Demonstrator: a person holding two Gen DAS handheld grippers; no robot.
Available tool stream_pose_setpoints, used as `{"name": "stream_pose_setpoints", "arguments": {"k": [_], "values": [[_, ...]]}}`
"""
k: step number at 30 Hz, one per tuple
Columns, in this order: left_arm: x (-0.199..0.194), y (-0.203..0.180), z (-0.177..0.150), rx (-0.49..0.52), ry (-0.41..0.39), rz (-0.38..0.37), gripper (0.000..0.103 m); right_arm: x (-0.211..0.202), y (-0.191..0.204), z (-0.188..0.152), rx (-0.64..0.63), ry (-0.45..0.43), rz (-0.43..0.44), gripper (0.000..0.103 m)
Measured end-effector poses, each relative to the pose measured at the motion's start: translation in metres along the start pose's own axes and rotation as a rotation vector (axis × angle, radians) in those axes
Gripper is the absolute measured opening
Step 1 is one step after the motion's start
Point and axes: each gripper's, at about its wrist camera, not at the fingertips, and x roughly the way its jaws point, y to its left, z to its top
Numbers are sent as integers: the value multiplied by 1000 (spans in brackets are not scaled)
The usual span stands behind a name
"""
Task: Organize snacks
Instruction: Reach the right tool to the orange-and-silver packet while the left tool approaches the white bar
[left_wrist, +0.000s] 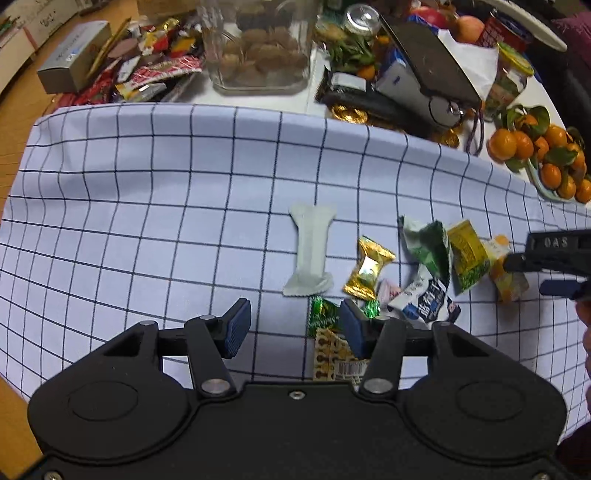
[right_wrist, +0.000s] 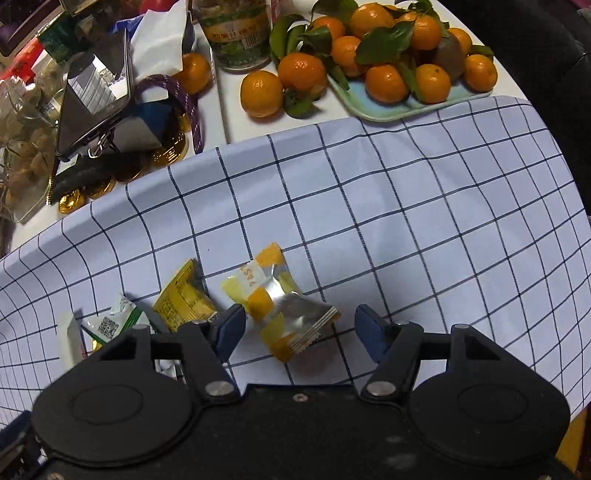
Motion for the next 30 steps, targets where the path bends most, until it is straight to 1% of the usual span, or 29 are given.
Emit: {"name": "stream_pose_setpoints", "arguments": {"k": [4, 8, 10, 12, 15, 16, 17, 19, 23, 26, 28, 30], "values": [[4, -1, 2, -11, 33, -11, 58, 9, 6, 6, -3, -4, -19, 68], [8, 1, 4, -22, 66, -44, 58, 26, 9, 11, 3, 31, -39, 68], [9, 1, 5, -23, 75, -52, 58, 31, 10, 12, 1, 50, -31, 71], [10, 2, 6, -25, 81, -60, 58, 32, 13, 11, -21, 44, -46, 71], [12, 4, 6, -34, 94, -62, 58, 31, 22, 4, -56, 16, -76, 66], [13, 5, 5, -39, 99, -59, 58, 30, 24, 3, -66, 11, -76, 58], [14, 6, 5, -44, 103, -56, 58, 28, 29, 0, -84, 14, -72, 53], [18, 5, 3, -43, 116, -52, 58, 27, 34, -4, -113, 47, -76, 53], [26, 0, -2, -39, 148, -68, 58, 22, 35, -15, -147, 107, -40, 51], [32, -4, -5, -58, 173, -98, 58, 12, 32, -22, -145, 107, -11, 49], [36, -9, -4, -66, 179, -93, 58, 4, 27, -24, -128, 106, 9, 49], [38, -14, -2, -81, 165, -72, 58, -4, 22, -25, -114, 104, 28, 49]]}}
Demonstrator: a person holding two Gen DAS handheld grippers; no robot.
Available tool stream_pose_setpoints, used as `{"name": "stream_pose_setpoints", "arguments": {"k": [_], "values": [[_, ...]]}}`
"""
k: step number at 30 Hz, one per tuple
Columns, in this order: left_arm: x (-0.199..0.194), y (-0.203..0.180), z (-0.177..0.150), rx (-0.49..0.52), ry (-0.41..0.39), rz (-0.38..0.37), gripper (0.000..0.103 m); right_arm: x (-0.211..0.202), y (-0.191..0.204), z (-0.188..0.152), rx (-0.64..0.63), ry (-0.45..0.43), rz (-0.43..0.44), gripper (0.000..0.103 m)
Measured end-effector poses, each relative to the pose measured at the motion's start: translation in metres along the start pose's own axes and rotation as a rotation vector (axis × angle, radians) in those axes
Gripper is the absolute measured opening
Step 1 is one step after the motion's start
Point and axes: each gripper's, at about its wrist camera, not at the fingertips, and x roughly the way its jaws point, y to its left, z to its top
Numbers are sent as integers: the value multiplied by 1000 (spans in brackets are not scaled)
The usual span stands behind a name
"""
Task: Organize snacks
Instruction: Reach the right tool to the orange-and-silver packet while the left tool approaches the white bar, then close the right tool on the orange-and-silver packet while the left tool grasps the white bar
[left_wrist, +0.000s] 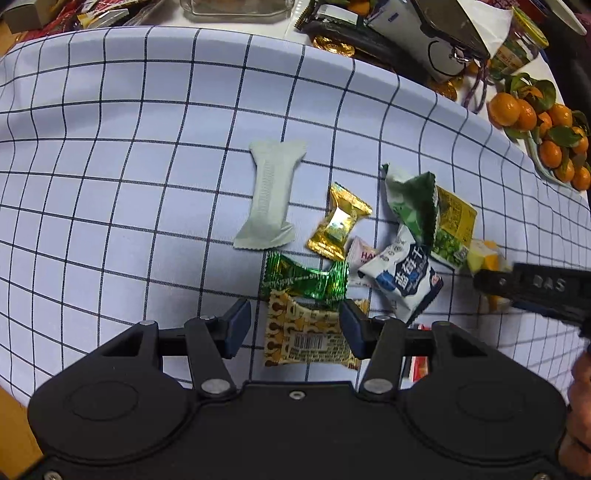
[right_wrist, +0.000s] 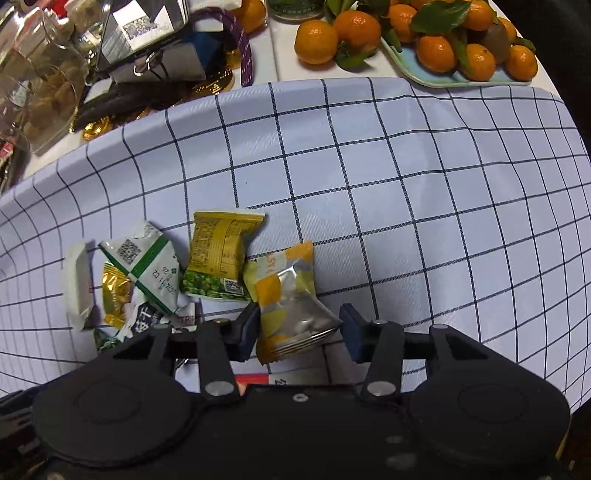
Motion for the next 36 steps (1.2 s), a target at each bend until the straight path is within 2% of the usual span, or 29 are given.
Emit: {"name": "stream_pose_setpoints", "arguments": {"k": [5, 10, 14, 17, 20, 22, 25, 26, 28, 31, 36], "values": [[11, -7, 7, -21, -11, 87, 58, -14, -11, 2, 19, -19, 21, 49], [19, -2, 3, -26, 21, 66, 60, -24, -19, -1, 15, -46, 23, 49], [19, 7, -7, -9, 22, 114, 58, -30, -24, -2, 20, -59, 45, 49], [21, 19, -13, -10, 37, 122, 56, -35, -27, -4, 21, -74, 47, 49], [14, 28, -19, 2, 12, 155, 54, -38, -27, -5, 24, -78, 47, 49], [6, 40, -20, -35, -7, 129, 54, -38, -25, -6, 25, -74, 52, 49], [-4, 59, -15, -121, -14, -21, 54, -40, -23, -7, 29, -74, 62, 49], [-6, 61, -13, -139, -19, -49, 54, -40, -22, -7, 29, -77, 65, 49], [-13, 63, -1, -151, -50, -42, 54, -42, -21, -7, 28, -82, 68, 49], [-20, 51, 11, -139, -128, 22, 54, -41, -19, -8, 28, -78, 71, 49], [-12, 22, 27, -100, -148, 36, 54, -40, -19, -7, 28, -69, 85, 49]]}}
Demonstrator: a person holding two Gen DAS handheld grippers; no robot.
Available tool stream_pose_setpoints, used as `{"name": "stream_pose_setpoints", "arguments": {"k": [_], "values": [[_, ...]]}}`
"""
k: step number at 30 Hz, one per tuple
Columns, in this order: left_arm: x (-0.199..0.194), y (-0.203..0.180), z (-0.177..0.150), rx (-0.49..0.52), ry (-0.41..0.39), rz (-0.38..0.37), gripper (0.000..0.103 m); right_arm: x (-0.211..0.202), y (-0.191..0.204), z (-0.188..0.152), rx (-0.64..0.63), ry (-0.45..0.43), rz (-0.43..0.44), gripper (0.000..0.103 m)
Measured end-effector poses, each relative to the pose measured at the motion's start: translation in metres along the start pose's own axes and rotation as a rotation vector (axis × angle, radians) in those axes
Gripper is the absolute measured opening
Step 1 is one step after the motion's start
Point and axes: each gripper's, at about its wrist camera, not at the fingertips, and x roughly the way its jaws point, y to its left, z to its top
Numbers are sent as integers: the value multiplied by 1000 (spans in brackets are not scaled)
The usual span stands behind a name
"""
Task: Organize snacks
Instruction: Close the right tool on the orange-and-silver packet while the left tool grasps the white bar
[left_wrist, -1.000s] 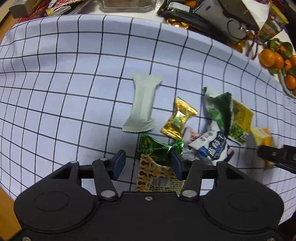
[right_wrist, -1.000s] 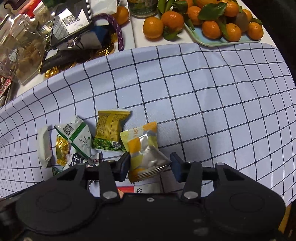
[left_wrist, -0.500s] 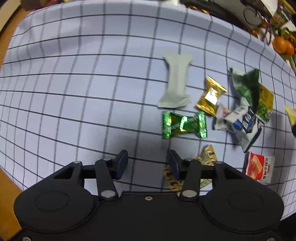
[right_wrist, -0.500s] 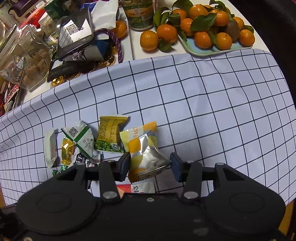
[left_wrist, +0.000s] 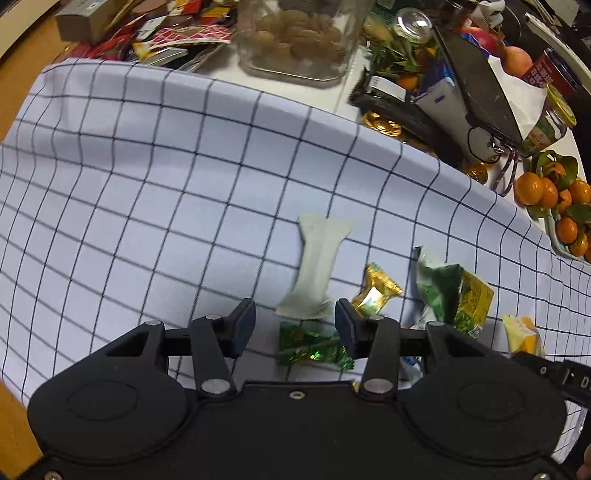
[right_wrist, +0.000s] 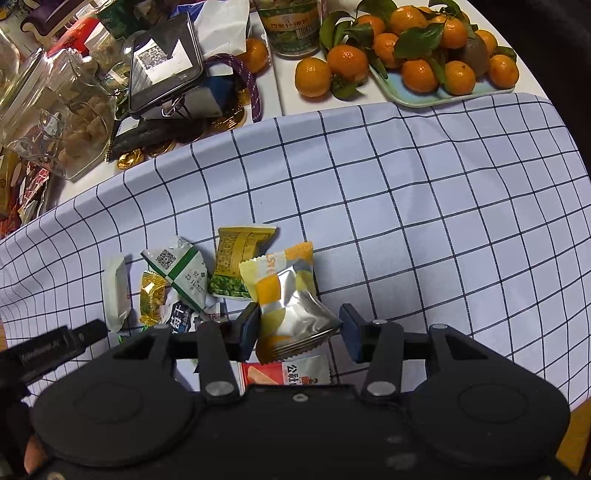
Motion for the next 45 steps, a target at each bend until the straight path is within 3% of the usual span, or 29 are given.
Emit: {"name": "stream_pose_setpoints", "arguments": {"k": [6, 12, 17, 19, 25, 36, 45], "values": [[9, -8, 6, 11, -14, 68, 54, 0, 2, -1, -12, 11, 21, 49], [20, -8, 13, -24, 8, 52, 54, -4, 2, -3, -33, 7, 38, 49], [23, -12, 13, -2, -12, 92, 54, -7, -2, -2, -29, 10, 56, 49], [25, -13, 13, -2, -15, 98, 48, -10, -3, -3, -29, 5, 60, 49], [28, -18, 12, 35, -13, 69, 26, -13, -4, -5, -25, -5, 61, 49], [-1, -19, -3, 82, -44, 42, 25, -18, -10, -5, 1, -19, 63, 49], [-19, -18, -33, 149, 25, -42, 25, -21, -6, -10, -7, -10, 94, 49]]}}
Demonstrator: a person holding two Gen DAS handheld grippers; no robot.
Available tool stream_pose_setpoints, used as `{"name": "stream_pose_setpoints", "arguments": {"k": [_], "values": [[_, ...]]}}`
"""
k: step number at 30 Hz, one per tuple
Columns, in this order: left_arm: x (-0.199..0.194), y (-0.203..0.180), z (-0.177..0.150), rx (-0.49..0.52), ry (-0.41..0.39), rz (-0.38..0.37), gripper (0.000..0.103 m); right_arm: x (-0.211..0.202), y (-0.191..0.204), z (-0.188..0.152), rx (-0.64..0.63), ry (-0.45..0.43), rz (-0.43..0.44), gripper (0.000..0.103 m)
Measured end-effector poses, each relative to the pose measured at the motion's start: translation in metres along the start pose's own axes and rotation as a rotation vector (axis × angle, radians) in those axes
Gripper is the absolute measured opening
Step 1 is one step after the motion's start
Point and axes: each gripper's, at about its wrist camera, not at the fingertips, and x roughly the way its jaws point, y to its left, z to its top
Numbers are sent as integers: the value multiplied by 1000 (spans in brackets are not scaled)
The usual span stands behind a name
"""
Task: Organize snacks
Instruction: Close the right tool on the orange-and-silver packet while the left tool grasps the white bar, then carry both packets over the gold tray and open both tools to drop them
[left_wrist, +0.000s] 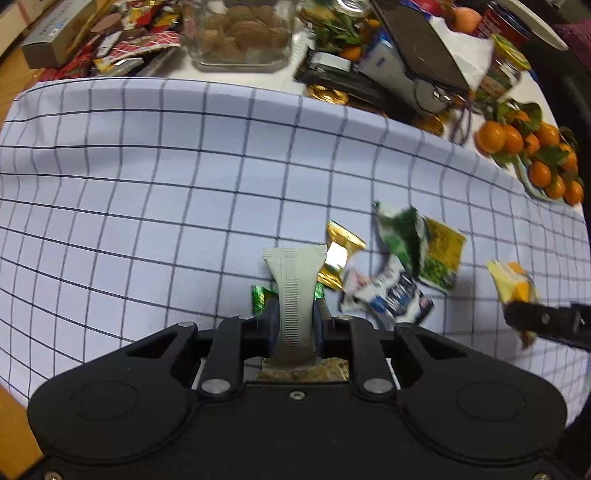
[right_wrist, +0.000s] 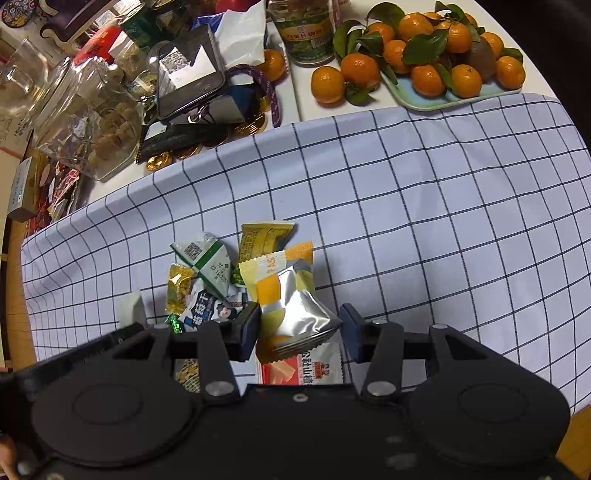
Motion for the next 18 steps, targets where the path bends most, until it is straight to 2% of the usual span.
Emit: {"name": "stream_pose_setpoints", "arguments": {"k": [5, 9, 18], "values": [[-2, -4, -1, 21, -11, 36, 25, 1, 5, -2, -31, -3, -7, 49], [-6, 0, 0, 13, -23, 31, 25, 2, 4, -1, -37, -8, -20, 49], [-19, 11, -6, 41, -115, 130, 25, 0, -2, -4, -56, -67, -80, 49]]}}
